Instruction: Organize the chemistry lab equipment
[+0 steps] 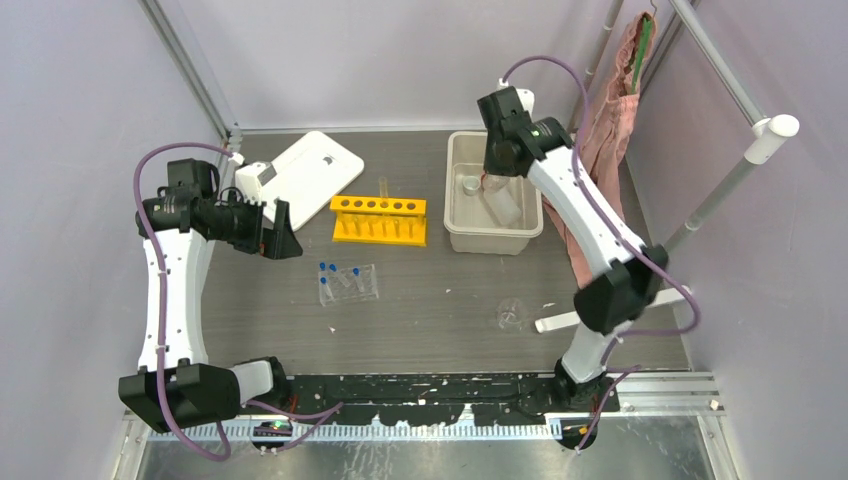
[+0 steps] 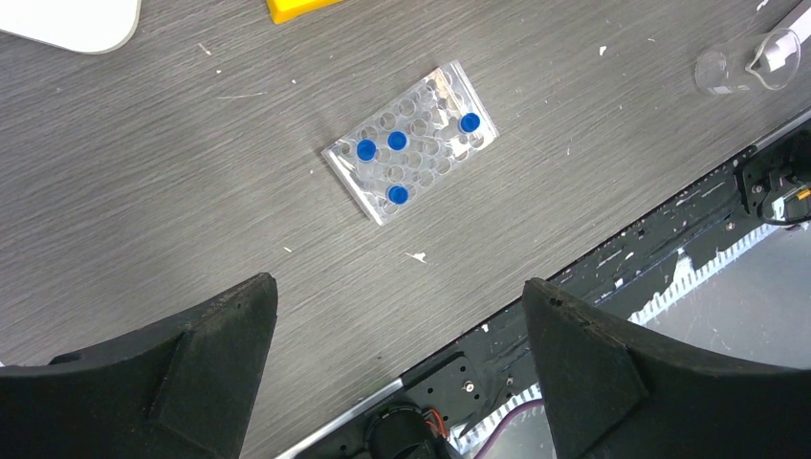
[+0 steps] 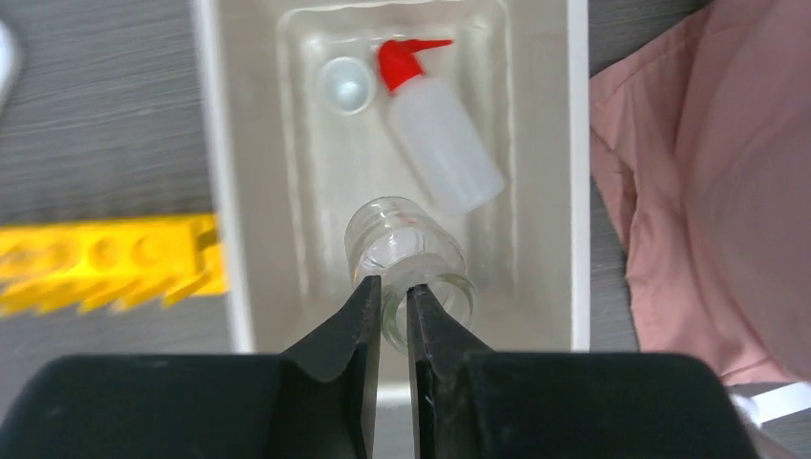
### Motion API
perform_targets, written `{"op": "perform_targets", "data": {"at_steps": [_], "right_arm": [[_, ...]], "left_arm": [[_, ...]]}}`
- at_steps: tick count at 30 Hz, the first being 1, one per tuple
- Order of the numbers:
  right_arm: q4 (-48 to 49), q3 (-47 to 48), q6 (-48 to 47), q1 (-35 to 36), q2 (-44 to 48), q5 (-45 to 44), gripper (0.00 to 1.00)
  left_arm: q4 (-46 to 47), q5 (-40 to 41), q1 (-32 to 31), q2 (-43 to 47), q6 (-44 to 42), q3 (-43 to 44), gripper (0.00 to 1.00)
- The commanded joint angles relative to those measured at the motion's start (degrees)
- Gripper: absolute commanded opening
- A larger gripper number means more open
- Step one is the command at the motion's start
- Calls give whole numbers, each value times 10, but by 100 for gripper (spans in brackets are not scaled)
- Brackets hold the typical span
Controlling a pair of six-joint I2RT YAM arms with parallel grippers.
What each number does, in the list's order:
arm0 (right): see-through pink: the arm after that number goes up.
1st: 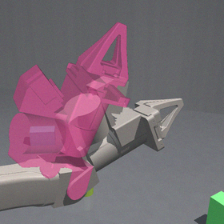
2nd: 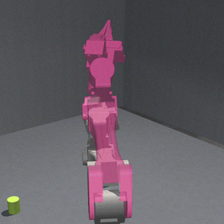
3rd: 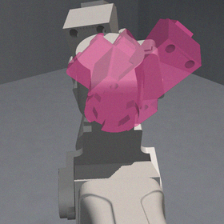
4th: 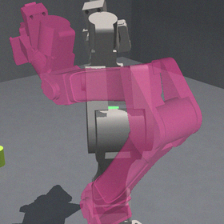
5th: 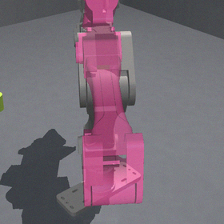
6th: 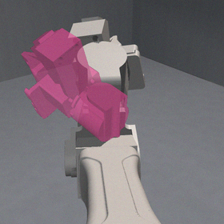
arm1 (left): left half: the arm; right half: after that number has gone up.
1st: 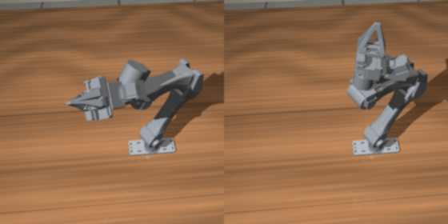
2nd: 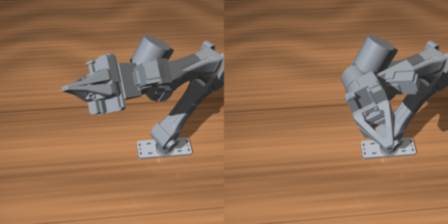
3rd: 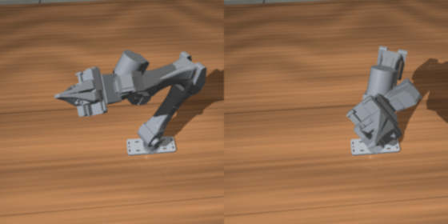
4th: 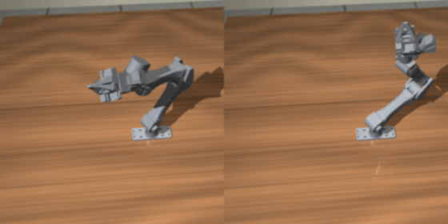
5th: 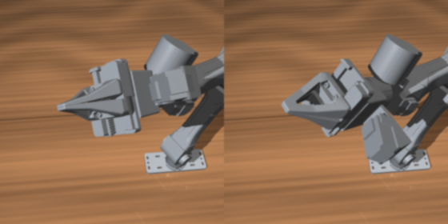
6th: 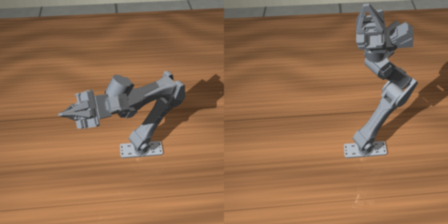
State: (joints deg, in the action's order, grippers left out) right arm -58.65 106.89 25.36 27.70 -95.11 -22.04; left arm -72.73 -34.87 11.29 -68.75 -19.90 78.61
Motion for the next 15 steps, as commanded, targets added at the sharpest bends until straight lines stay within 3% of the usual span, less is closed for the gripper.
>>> {"op": "perform_targets", "data": {"at_steps": [1,11,15], "right_arm": [[-8,73,-42,-54,-94,-17,1],[-15,206,-41,-107,-294,-12,1],[-4,208,-39,-117,-331,-9,1]], "left_arm": [[15,-16,3,3,1,8,100],[29,-14,2,3,1,-8,100],[29,-11,2,5,-3,-12,100]]}}
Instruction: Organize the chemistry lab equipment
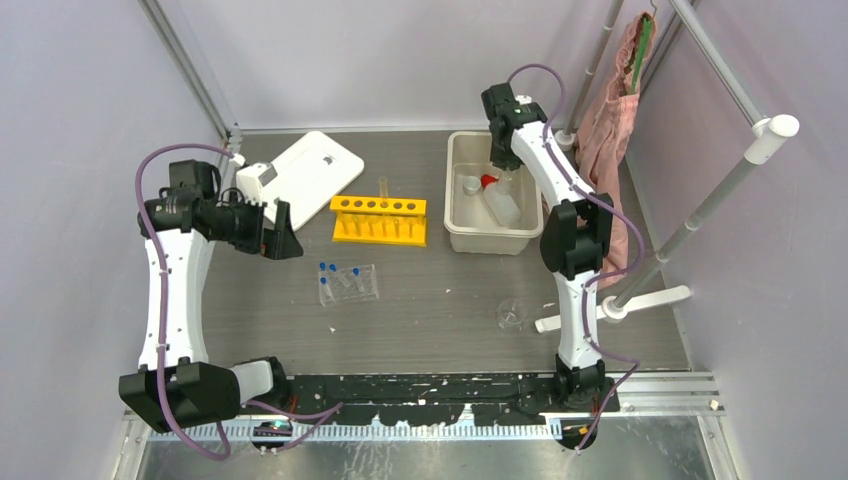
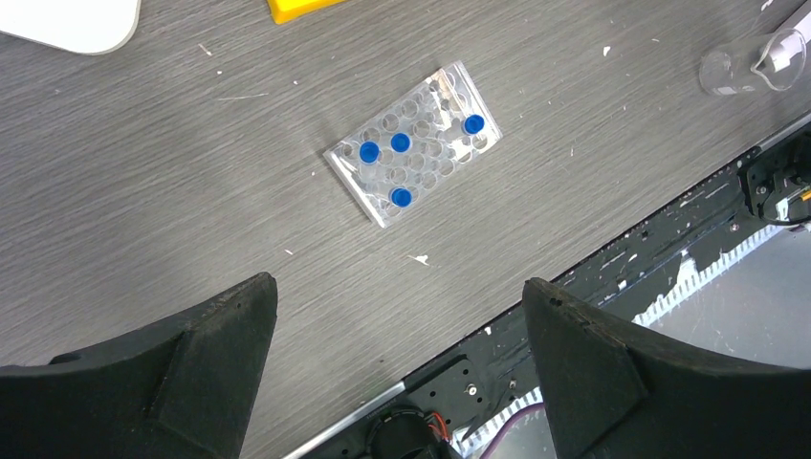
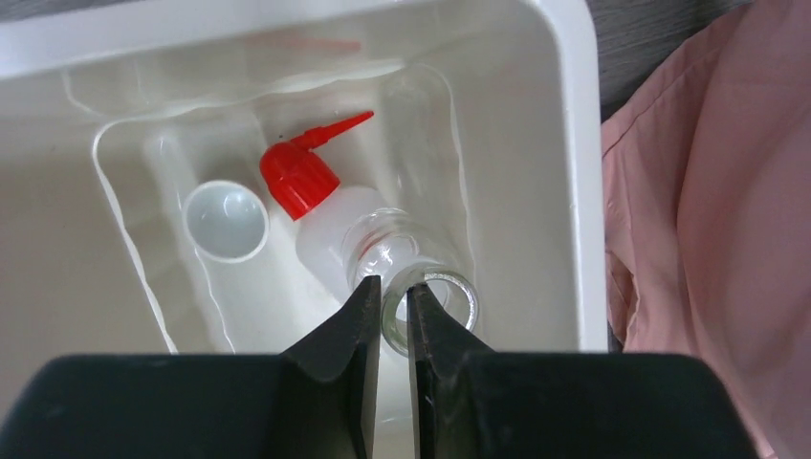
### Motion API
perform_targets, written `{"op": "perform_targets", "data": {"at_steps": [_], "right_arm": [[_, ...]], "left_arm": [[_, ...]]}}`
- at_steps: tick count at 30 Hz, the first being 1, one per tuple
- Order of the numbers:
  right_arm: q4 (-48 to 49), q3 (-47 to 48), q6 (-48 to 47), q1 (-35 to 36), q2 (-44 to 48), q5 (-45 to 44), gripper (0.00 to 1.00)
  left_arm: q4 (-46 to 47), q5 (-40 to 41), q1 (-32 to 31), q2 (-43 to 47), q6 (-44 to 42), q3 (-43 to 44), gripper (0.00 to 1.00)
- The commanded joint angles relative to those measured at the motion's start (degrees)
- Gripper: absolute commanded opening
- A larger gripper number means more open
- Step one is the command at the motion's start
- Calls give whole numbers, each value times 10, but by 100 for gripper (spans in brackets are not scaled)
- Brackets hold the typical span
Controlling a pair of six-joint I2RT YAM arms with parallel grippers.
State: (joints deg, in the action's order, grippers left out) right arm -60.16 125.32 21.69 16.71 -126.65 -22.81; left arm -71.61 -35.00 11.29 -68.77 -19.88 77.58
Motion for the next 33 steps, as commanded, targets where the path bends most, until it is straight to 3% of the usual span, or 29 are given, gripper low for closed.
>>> {"op": "perform_targets", "data": {"at_steps": [1,17,20,24,29,33], "right_arm": [[14,23,-4,-8,-21,-2,1],[32,-25,-11,-8,-32,-37,1],[20,-18,-10,-7,-33,-47,17],[22,-8,-5,-5,-14,-48,26],[4,38,-2,12,43,-60,55],[0,25,-7,47,120,-88,63]], "left_arm": [[19,-10,2,6,-3,-4,100],[19,-13,2,12,-4,-8,100],[19,-12,3,12,-5,-9,100],[18,-12,3,16,-6,-9,100],[16,-6,2,20,-8,-7,100],[13,-6,3,22,-8,-2,100]]}}
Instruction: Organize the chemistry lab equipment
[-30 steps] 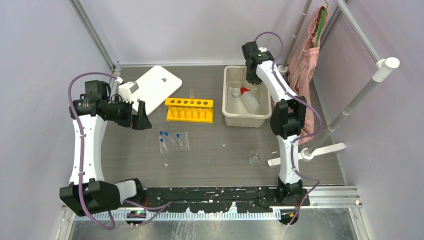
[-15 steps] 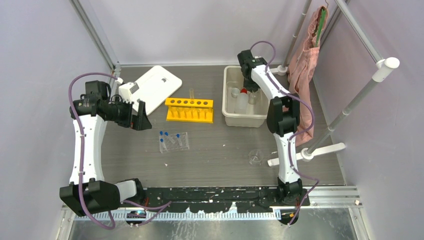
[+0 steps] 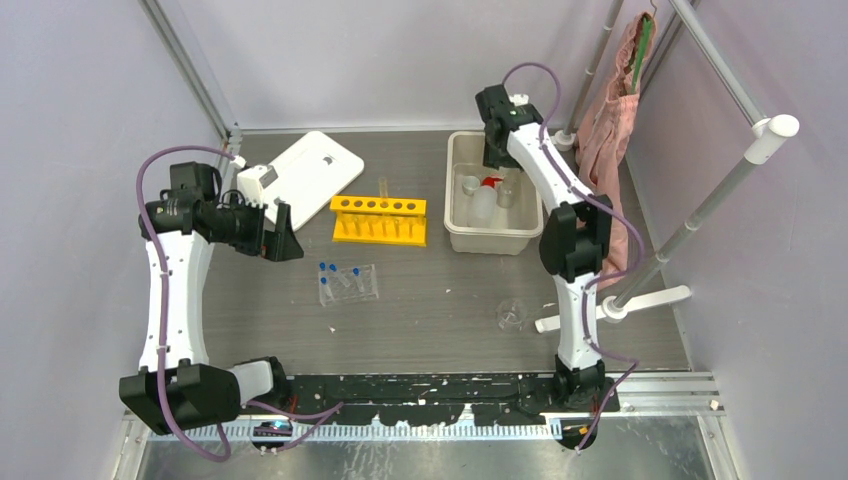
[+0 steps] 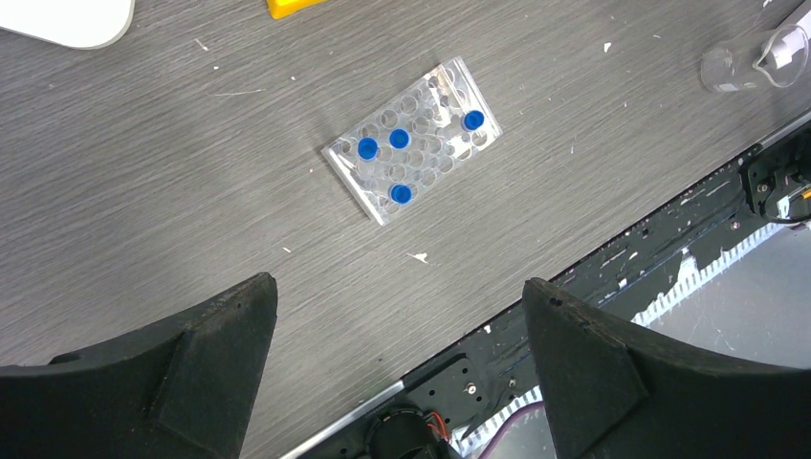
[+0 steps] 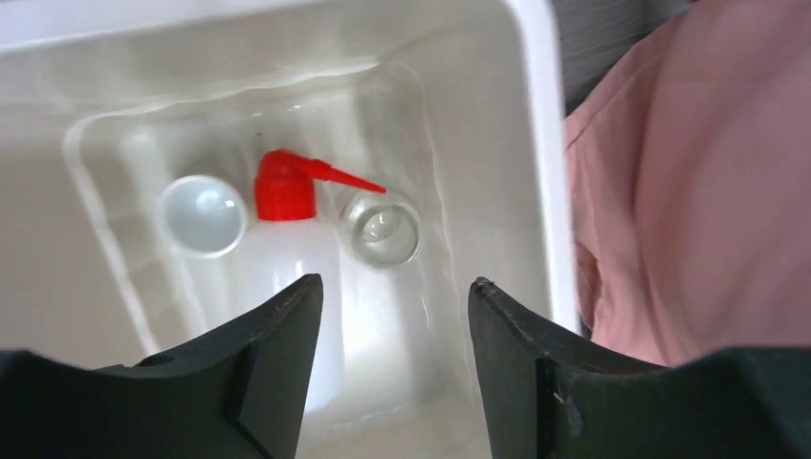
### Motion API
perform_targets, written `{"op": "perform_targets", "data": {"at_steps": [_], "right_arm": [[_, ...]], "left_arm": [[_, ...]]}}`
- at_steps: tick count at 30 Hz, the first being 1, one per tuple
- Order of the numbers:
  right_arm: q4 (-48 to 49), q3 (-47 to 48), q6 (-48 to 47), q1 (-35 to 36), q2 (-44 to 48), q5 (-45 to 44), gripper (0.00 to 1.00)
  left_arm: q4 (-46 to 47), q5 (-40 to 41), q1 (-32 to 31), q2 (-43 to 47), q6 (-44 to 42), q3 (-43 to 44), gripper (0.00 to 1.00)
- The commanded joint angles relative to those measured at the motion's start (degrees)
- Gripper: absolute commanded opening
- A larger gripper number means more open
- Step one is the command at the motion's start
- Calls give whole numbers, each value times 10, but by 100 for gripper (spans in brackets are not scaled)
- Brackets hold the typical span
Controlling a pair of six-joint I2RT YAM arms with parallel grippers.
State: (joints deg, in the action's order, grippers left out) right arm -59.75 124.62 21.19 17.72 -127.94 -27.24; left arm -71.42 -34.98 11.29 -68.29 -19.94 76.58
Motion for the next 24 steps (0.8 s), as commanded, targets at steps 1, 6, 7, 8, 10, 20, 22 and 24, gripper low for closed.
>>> {"op": "perform_targets", "data": {"at_steps": [1,6,7,8,10,20,22,24], "right_arm": [[-9,19,-2,54,154,-52,63],[0,-177,23,149,312,-81,64],[1,-221,41,169,345,-80,64],[0,-268,63,189,373,-76,63],[-1,-357,108,233,426,-68,63],[-24,-624,327,417,534,-65,63],[-28,-646,356,434,540,-70,63],[-28,-665,374,444,548,-73,63]], "left_arm": [[11,-7,2,19,-7,9,100],[8,-8,3,26,-6,13,100],[8,-11,2,28,-7,12,100],[9,-13,2,28,-7,10,100],[12,-15,2,28,-6,5,100],[13,-17,3,30,-4,2,100],[13,-17,3,32,-3,1,100],[10,-17,3,32,-4,1,100]]}}
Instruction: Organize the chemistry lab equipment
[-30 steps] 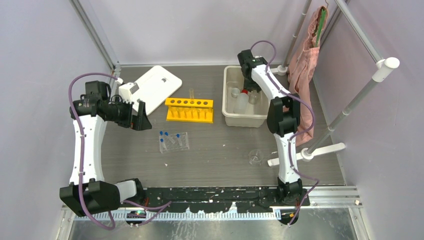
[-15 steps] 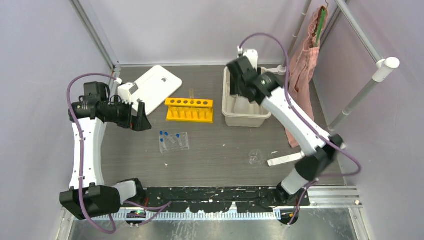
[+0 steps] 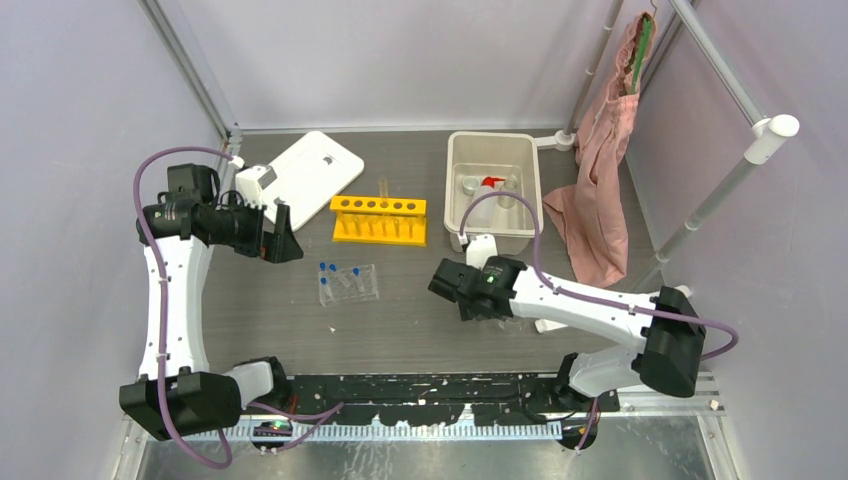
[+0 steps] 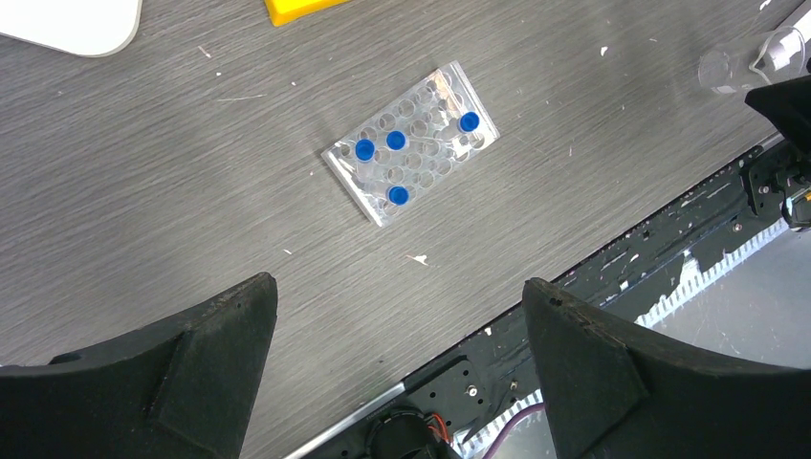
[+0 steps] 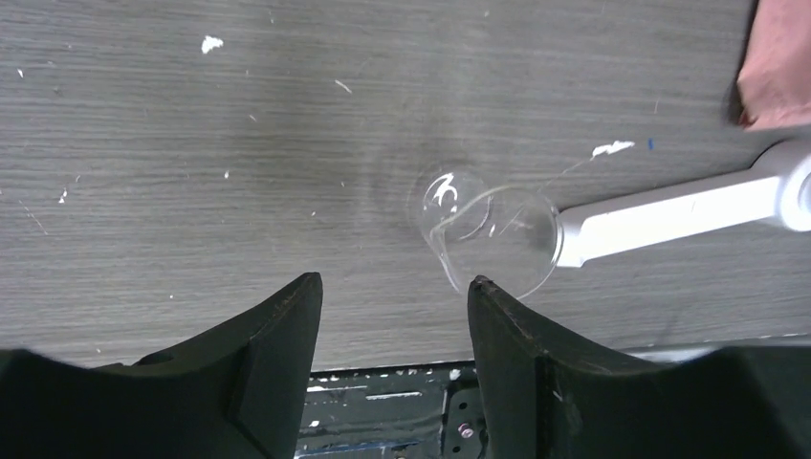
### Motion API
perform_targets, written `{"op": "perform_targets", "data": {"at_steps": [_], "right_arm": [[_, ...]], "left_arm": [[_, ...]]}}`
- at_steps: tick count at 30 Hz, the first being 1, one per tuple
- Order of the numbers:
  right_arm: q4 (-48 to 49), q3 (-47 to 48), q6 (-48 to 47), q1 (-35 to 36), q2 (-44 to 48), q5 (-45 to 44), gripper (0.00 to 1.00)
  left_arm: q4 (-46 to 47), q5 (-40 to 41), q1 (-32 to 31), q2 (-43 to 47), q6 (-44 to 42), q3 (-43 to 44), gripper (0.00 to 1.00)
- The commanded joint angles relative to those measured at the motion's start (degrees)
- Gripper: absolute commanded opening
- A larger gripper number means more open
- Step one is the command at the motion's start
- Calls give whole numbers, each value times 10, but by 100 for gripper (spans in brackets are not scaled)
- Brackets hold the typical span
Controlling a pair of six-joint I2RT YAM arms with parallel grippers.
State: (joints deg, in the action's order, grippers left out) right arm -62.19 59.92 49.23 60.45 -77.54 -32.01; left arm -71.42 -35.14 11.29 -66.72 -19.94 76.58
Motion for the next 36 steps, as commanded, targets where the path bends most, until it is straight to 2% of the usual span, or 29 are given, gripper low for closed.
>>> {"op": "perform_targets", "data": {"at_steps": [1,12,24,28,30,31,36], "right_arm": [[-2,-25,100,18,49,-25,62],[26,-95,118,17,49,-32,55],[84,-116,87,-10,-8,-15,38],[83,-116,76,-24,-7,-13,24],[74,-109,71,-27,5,-14,6],[67,-103,69,-28,13,-15,1],[4,-18,34,-31,60,0,1]], "left_arm": [[10,-15,3,17,-4,-1,100],[10,-15,2,14,1,0,100],[9,-9,3,15,0,2,100],[9,-9,2,13,1,4,100],[10,-10,2,13,1,5,100],[10,-10,3,13,1,5,100],[10,-13,3,10,0,10,100]]}}
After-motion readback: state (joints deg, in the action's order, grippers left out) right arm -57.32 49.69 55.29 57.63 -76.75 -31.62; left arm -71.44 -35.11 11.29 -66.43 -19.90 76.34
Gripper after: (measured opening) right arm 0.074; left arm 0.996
